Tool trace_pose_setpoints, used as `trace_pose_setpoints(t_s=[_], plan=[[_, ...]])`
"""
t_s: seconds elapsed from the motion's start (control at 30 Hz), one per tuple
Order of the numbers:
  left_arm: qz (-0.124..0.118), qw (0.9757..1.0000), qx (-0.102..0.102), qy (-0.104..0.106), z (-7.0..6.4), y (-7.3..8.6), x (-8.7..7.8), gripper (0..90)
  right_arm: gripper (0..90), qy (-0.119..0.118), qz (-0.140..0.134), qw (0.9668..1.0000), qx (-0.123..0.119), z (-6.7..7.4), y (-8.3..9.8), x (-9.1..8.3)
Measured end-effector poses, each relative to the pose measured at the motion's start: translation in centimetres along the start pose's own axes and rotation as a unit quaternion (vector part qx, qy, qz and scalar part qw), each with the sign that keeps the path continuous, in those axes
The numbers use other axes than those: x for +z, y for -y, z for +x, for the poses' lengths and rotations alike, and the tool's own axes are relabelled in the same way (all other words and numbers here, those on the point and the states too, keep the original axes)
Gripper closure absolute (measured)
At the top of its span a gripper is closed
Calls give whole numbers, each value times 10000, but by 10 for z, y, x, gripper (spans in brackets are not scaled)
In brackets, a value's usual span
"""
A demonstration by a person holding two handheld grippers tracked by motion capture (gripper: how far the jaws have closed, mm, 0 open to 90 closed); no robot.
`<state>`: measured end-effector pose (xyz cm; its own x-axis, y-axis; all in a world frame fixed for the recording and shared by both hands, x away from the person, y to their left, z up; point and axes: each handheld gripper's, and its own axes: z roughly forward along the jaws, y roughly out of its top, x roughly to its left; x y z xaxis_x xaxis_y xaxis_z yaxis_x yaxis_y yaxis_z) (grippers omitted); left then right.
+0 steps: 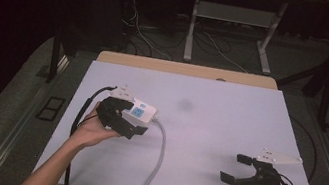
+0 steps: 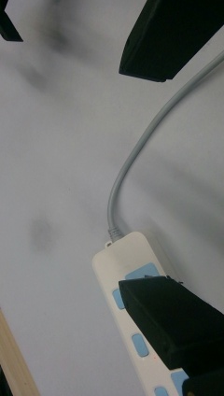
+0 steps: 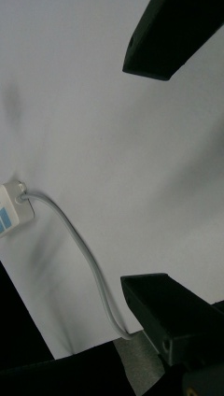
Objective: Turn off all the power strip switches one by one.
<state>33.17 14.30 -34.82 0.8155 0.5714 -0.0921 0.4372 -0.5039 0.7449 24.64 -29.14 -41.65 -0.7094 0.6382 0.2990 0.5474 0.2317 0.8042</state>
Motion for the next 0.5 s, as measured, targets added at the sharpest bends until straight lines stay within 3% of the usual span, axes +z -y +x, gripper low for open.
trace_pose_setpoints(t_s=[0.5], plan=[[73,9999,15,-105,21,-19,4,0,6,-6,26,10000,-24,0,0,1]])
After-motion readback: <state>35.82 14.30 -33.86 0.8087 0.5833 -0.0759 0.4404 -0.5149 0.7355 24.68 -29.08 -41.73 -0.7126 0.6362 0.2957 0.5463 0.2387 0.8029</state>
